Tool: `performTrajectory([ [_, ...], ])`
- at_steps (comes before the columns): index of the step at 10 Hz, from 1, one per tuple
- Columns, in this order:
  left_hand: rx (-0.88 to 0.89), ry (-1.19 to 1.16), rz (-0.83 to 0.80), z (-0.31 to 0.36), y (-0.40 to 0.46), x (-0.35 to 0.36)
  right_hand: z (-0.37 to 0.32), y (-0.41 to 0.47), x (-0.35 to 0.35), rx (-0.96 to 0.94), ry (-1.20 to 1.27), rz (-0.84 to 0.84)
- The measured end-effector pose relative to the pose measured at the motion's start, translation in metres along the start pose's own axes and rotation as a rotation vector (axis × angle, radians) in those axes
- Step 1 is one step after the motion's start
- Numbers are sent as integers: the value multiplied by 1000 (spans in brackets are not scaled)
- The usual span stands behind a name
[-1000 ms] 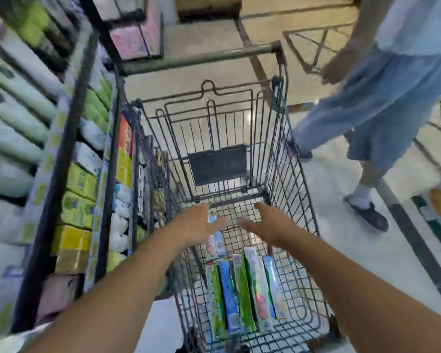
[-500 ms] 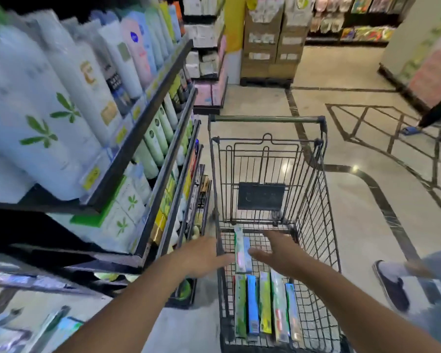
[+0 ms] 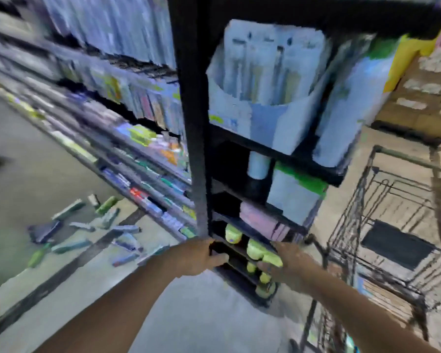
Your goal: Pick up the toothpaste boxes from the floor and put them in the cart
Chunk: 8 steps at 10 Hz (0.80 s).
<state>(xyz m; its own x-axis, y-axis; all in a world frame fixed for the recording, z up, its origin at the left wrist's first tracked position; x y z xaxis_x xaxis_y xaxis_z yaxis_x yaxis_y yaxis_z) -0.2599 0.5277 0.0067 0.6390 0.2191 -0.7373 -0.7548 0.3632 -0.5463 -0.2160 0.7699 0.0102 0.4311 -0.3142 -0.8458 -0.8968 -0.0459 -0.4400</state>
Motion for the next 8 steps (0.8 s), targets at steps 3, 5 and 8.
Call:
performTrajectory([
  [3,-455,-198,264,-236,-170,-30,-272,64,55,-454,-96,-73],
  [5,-608,-307,428,-348,-223,-31,-397,105,82,-608,-130,-195],
  [8,-822,-431,470,-444,-212,-81,-525,203,97,-779,-194,-299],
])
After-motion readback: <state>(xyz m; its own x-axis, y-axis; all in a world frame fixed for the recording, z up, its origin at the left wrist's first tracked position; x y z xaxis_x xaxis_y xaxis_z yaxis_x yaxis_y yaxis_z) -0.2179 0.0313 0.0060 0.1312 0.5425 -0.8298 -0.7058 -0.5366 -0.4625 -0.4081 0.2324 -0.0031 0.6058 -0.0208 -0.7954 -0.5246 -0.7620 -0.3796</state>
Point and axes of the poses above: each hand's wrist, its own y-axis towards the middle knuckle, its own x-axis out of the palm, z = x × y, the point moved 3 cm from there along y, towards the middle knuckle, and after that the axes turned 3 degrees about y, right-handed, at the moved point
